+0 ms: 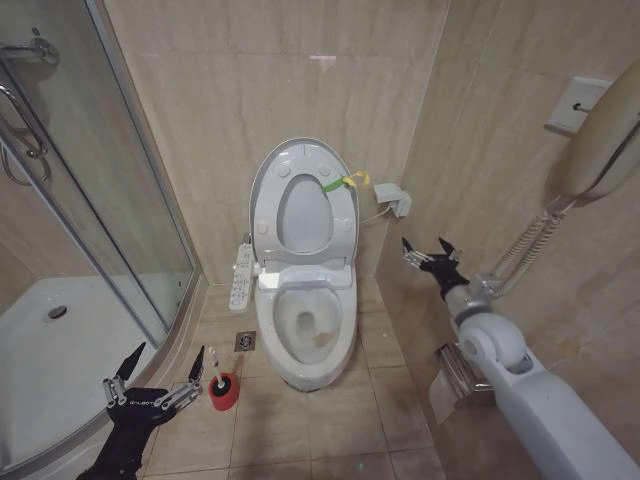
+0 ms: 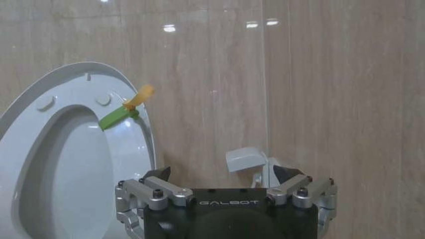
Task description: Open the toilet lid, clean the toilet bowl with a toilet brush, close the toilet lid, and flush.
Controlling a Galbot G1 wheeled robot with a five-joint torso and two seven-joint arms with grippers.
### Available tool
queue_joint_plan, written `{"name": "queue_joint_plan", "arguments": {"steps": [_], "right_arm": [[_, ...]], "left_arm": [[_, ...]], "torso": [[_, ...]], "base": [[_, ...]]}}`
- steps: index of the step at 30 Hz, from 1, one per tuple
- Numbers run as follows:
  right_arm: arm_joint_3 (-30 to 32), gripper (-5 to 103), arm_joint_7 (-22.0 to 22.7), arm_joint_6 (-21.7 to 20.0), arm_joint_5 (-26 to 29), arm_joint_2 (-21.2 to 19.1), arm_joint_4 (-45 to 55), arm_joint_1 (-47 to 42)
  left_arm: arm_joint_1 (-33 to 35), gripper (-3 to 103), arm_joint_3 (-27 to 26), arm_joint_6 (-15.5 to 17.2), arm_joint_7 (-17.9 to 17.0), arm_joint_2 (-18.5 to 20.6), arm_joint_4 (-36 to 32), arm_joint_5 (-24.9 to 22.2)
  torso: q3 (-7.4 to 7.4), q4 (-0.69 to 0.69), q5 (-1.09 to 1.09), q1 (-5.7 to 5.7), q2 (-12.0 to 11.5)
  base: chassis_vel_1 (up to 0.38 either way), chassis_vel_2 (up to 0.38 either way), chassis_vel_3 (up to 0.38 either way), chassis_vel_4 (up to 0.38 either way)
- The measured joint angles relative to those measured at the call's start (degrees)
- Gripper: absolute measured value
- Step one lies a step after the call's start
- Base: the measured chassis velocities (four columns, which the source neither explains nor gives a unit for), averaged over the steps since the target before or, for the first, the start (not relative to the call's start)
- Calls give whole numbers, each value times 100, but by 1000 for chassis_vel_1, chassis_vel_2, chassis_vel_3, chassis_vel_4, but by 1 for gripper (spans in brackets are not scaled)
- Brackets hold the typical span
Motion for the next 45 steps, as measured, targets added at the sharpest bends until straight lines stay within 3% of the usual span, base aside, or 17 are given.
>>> {"name": "queue_joint_plan", "arguments": {"steps": [23,32,41,45], "right_arm": [[603,100,-171,144,-597,925,510,-1202],[683,100,-403,282,-1238,1318,607,-1513],[875,100,-788,690,-2075,1709,581,-1869],[889,100,-878,739,-2156,1833,628,-2017]], "left_arm": [[0,100,0,0,0,0,0,0],[0,100,0,0,0,0,0,0],[0,100,0,0,0,0,0,0],[0,100,0,0,0,0,0,0]], "torso": [[0,-1,0,0,-1],[0,0,0,0,-1],[0,0,0,0,-1],[0,0,0,0,-1]], "base": [[0,0,0,0],[0,0,0,0],[0,0,0,0],[0,0,0,0]]}}
